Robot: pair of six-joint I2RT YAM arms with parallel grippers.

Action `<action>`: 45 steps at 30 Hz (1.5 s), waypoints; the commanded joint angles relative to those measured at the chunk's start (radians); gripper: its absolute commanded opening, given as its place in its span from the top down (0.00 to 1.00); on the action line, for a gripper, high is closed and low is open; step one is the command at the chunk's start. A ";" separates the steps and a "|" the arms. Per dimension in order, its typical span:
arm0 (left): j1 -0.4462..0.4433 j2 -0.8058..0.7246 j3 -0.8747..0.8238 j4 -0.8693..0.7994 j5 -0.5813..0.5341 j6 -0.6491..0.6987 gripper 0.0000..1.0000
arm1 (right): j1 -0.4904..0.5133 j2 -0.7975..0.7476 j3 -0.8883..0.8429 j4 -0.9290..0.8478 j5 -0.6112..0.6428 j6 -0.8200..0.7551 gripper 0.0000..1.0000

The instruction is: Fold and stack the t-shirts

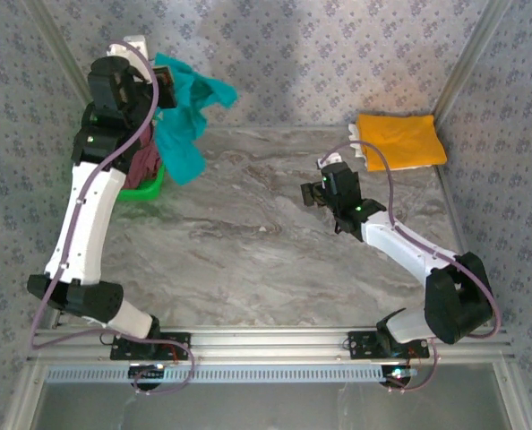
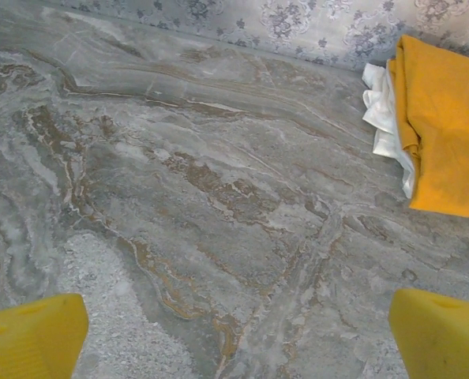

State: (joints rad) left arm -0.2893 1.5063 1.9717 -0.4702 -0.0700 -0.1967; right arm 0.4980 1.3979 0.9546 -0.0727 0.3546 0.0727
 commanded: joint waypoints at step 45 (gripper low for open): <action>-0.229 0.226 -0.881 0.215 0.084 -0.176 0.59 | -0.194 0.551 0.327 -0.249 -0.437 0.252 0.19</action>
State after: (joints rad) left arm -0.5293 1.7302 1.0992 -0.2832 0.0578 -0.3672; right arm 0.2924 1.9091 1.2312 -0.2844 -0.0418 0.3294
